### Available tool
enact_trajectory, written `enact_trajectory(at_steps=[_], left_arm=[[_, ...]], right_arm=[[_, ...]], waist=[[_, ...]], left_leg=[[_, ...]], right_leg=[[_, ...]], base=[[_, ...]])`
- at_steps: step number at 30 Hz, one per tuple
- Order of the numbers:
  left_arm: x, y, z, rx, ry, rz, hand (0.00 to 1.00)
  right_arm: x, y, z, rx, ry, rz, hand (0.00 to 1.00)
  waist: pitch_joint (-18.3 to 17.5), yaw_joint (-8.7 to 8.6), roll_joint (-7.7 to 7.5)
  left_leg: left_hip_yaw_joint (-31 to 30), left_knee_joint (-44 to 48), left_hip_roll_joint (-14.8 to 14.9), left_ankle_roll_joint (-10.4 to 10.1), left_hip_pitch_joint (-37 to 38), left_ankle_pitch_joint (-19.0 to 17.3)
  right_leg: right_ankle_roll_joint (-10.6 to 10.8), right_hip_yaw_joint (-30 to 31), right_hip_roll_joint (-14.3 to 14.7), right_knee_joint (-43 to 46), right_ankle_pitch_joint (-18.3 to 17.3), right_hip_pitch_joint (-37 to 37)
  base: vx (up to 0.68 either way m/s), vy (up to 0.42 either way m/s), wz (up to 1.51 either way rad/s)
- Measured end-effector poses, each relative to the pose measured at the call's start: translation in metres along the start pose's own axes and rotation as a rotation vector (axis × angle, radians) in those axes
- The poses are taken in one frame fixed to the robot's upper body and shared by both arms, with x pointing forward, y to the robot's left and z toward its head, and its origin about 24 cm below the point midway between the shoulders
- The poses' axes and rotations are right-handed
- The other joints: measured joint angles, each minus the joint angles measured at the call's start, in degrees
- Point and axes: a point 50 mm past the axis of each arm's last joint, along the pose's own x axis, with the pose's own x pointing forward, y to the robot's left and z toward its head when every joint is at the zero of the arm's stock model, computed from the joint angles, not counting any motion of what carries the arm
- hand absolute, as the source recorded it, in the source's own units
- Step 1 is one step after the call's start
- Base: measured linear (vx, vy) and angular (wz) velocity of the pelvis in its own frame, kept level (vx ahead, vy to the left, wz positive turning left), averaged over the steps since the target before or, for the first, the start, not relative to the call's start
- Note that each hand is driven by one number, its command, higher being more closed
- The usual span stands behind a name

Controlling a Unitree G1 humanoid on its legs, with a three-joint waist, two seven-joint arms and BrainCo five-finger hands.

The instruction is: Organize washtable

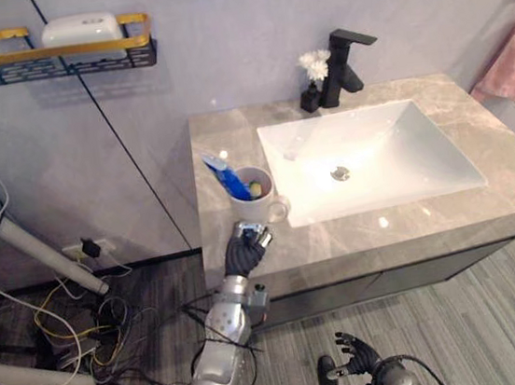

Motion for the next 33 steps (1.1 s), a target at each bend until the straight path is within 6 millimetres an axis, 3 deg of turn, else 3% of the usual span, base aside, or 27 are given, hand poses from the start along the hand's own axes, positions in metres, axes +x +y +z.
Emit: enact_trajectory(at_steps=[33], left_arm=[[0.008,0.010,0.001,0.020,-0.004,0.069,1.00]], right_arm=[[0.000,0.000,0.000,0.001,0.001,0.000,0.00]], waist=[[-0.01,-0.05,-0.02]], left_leg=[[0.49,-0.05,0.08,-0.09,0.18,-0.06]], right_leg=[[-0.01,0.45,0.18,0.00,0.00,-0.02]], base=[[0.00,0.000,0.00]])
